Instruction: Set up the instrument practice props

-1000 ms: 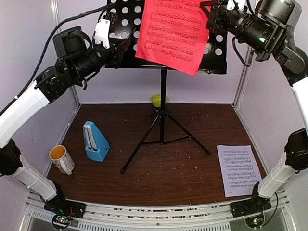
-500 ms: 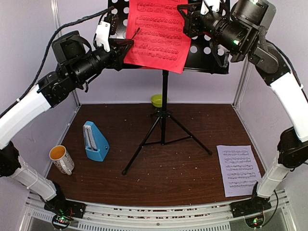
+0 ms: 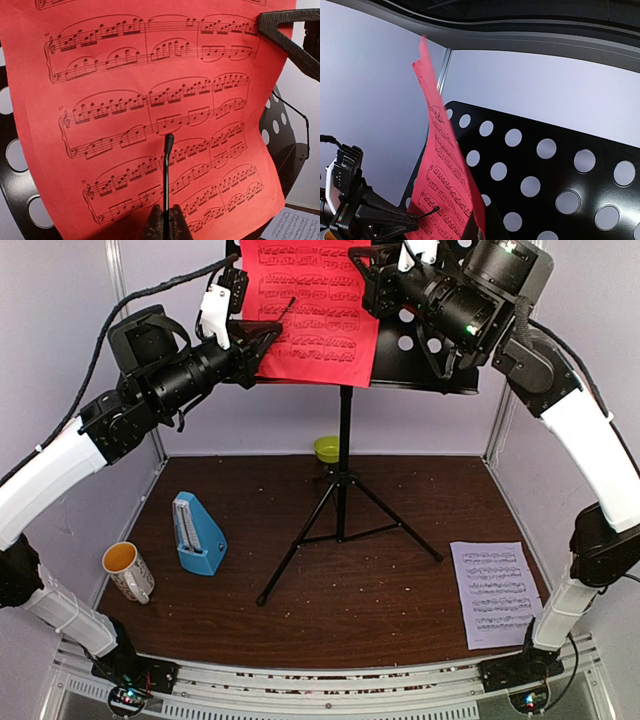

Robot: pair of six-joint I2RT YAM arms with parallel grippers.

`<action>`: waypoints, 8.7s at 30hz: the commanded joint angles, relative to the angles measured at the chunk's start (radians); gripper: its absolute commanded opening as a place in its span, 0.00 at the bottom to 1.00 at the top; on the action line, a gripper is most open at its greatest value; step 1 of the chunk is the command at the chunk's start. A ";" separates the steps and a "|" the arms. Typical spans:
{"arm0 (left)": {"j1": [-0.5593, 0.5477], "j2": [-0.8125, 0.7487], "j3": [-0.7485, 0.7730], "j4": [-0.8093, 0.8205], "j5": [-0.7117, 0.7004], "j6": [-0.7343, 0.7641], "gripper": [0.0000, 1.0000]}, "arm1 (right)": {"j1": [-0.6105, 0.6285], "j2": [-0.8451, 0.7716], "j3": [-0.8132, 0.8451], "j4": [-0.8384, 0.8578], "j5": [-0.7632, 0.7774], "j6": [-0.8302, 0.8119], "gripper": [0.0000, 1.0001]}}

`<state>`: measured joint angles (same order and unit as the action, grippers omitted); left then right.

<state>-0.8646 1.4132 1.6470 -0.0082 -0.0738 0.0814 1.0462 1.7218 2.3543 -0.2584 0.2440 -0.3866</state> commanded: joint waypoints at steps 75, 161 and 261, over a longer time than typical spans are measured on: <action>-0.008 0.007 0.002 0.135 0.102 0.037 0.00 | -0.156 0.149 0.079 0.280 -0.408 -0.360 0.00; 0.434 0.011 0.256 -0.158 0.368 -0.451 0.52 | -0.119 -0.423 -0.641 0.359 -0.161 0.054 0.67; 0.482 0.124 0.430 -0.213 0.574 -0.429 0.68 | -0.085 -0.444 -0.670 0.337 -0.092 0.009 0.63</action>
<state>-0.3889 1.5761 2.0548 -0.1650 0.5777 -0.4126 0.9562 1.2961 1.6924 0.0772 0.1333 -0.3935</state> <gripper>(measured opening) 0.624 0.631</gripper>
